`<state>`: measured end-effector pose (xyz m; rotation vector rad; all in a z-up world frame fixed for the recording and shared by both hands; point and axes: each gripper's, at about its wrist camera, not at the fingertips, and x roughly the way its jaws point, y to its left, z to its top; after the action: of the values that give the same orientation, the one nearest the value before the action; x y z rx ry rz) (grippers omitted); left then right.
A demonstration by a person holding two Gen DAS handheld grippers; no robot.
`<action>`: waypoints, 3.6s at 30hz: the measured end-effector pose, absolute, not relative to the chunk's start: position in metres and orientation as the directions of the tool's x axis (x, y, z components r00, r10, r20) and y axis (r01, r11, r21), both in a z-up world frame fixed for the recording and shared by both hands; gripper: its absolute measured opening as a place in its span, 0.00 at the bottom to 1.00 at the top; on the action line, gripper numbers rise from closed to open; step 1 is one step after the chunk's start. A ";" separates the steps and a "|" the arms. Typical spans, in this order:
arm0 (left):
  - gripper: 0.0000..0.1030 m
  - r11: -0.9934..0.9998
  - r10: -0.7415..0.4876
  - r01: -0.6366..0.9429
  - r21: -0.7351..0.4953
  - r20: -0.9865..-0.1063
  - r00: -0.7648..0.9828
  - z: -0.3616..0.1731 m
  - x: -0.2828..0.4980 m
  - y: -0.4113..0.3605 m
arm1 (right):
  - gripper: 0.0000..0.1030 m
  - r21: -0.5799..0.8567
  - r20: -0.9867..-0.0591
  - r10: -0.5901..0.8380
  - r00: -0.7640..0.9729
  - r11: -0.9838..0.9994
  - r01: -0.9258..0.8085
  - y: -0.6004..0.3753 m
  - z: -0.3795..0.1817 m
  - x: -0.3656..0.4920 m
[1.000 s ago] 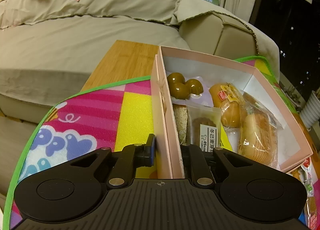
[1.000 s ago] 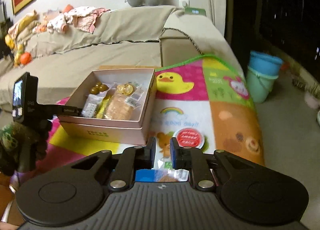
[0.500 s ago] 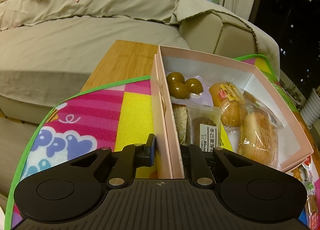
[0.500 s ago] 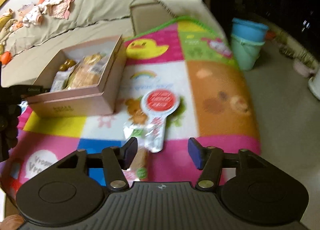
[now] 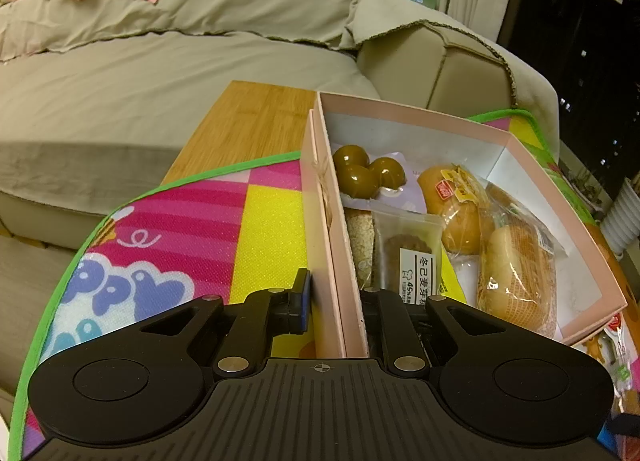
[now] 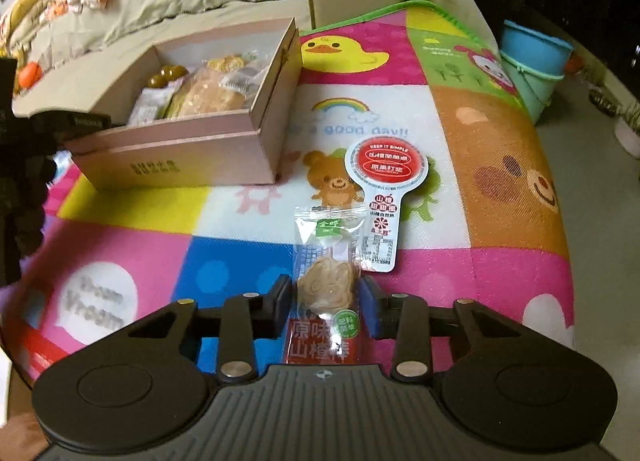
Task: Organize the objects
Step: 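Carry the hawthorn stick packet into the box and open the right gripper, then grasp the red round-topped paddle packet with the right gripper, then carry the red paddle packet into the box and release it with the right gripper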
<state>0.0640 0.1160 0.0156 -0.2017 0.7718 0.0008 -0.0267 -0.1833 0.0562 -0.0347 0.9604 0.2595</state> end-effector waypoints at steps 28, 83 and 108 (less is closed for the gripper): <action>0.14 0.987 -0.048 -0.075 -0.141 -0.710 0.702 0.020 0.066 0.111 | 0.52 0.189 -0.533 0.469 0.704 0.877 -0.441 -0.090 0.215 0.092; 0.14 0.987 -0.035 -0.085 -0.136 -0.701 0.712 0.029 0.056 0.106 | 0.60 0.030 -0.702 0.186 0.688 0.972 -0.232 -0.192 0.104 0.007; 0.16 0.983 -0.069 -0.068 -0.169 -0.691 0.719 0.028 0.054 0.114 | 0.75 0.116 -0.492 0.343 0.800 0.937 -0.330 -0.092 0.206 0.115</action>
<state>0.0538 0.1139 0.0281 -0.1879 0.7694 -0.0002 0.1150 -0.0919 0.2060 0.0247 0.5327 0.3610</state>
